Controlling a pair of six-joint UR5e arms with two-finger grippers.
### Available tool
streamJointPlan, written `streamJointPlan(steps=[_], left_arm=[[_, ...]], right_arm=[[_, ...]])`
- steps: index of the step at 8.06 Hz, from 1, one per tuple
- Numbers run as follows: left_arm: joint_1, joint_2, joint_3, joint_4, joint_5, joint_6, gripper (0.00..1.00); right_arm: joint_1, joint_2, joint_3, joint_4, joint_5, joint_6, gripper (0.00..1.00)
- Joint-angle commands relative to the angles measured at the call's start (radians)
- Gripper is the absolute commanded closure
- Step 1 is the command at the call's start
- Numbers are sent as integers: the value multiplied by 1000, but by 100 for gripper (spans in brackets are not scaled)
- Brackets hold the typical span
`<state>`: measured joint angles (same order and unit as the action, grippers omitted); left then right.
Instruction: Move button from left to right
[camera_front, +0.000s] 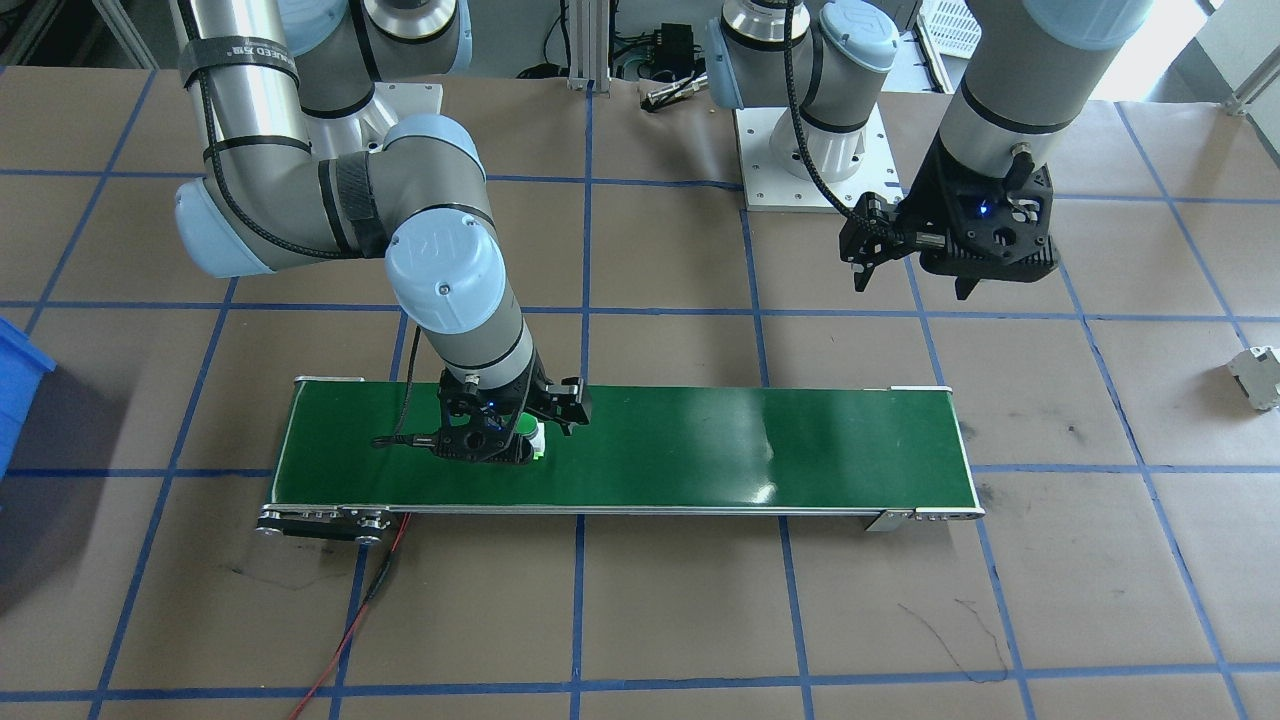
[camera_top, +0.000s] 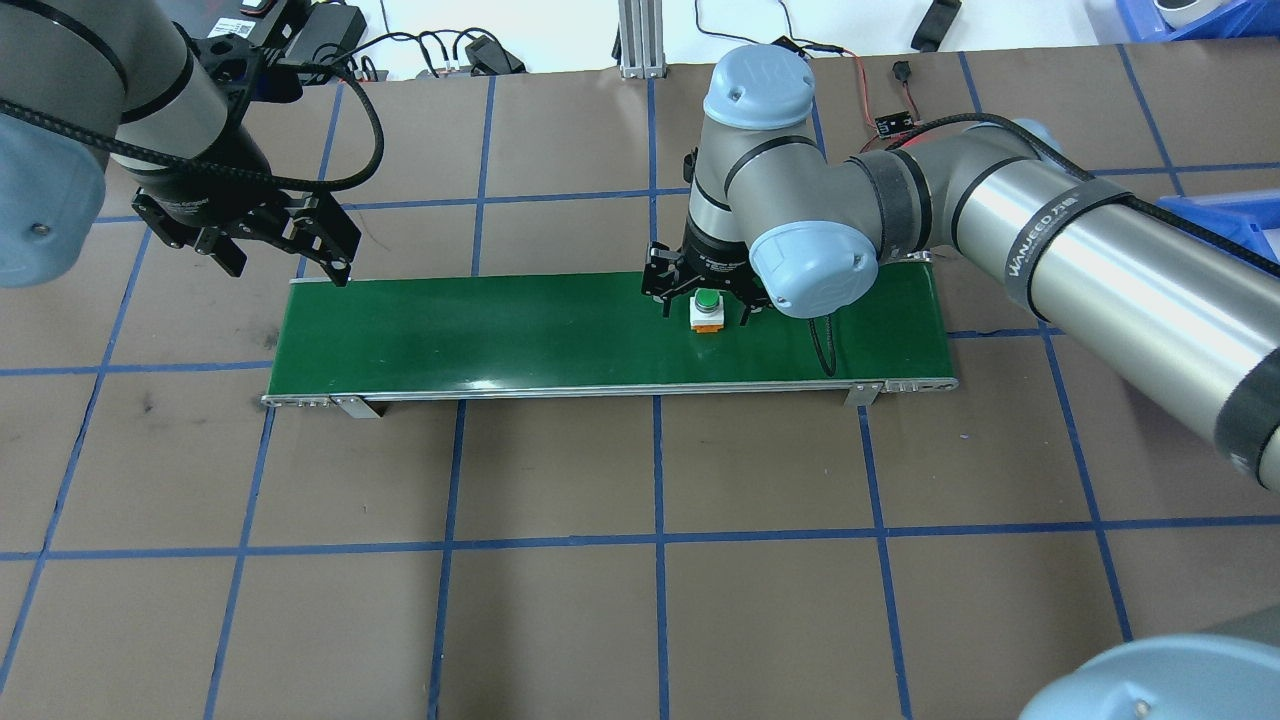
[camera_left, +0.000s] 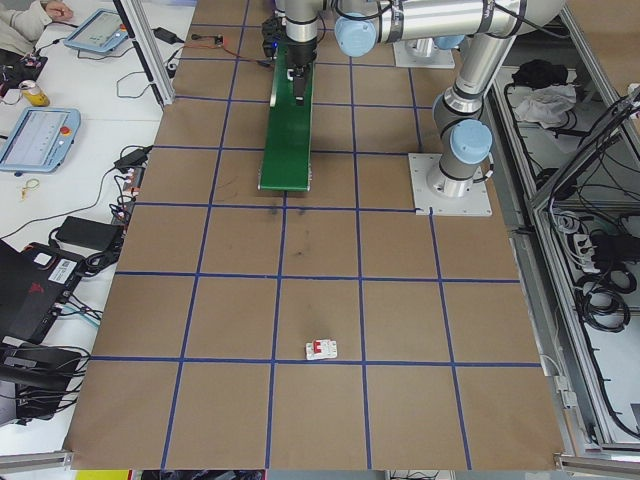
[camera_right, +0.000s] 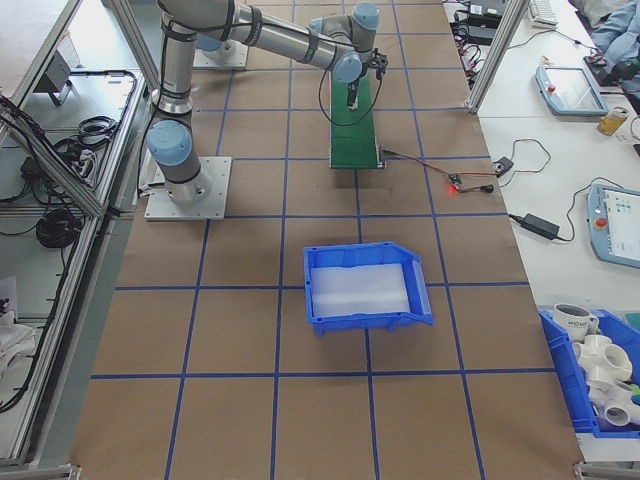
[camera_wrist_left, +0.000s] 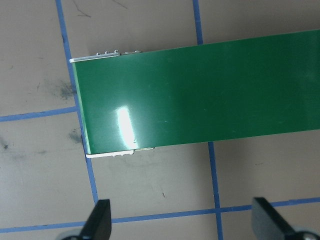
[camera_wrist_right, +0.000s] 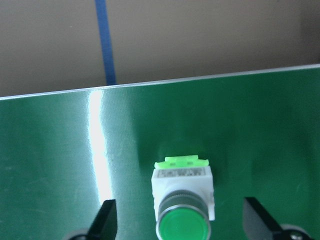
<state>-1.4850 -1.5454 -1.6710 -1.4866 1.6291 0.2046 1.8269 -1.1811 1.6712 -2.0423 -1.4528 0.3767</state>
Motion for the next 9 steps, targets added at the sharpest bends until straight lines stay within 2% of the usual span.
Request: streamJointPlan(steps=[1, 2, 3, 5, 6, 7, 8, 9], left_arm=[[0, -1, -3, 25, 0, 1, 0], [0, -1, -3, 26, 0, 1, 0], [0, 2, -3, 31, 1, 1, 0], [0, 4, -3, 32, 0, 1, 0], [0, 2, 2, 32, 0, 1, 0], [0, 4, -1, 32, 1, 1, 0], [0, 5, 4, 31, 0, 1, 0], [0, 5, 2, 31, 0, 1, 0]], right_arm=[[-5, 11, 5, 4, -173, -129, 54], [-9, 11, 5, 7, -181, -130, 82], [-12, 11, 5, 8, -181, -131, 97], [-94, -41, -7, 16, -178, -236, 100], [-180, -104, -21, 51, -178, -369, 100], [-263, -124, -46, 74, -179, -495, 100], [-352, -156, -73, 143, -182, -639, 100], [-470, -187, -80, 161, -222, -839, 100]])
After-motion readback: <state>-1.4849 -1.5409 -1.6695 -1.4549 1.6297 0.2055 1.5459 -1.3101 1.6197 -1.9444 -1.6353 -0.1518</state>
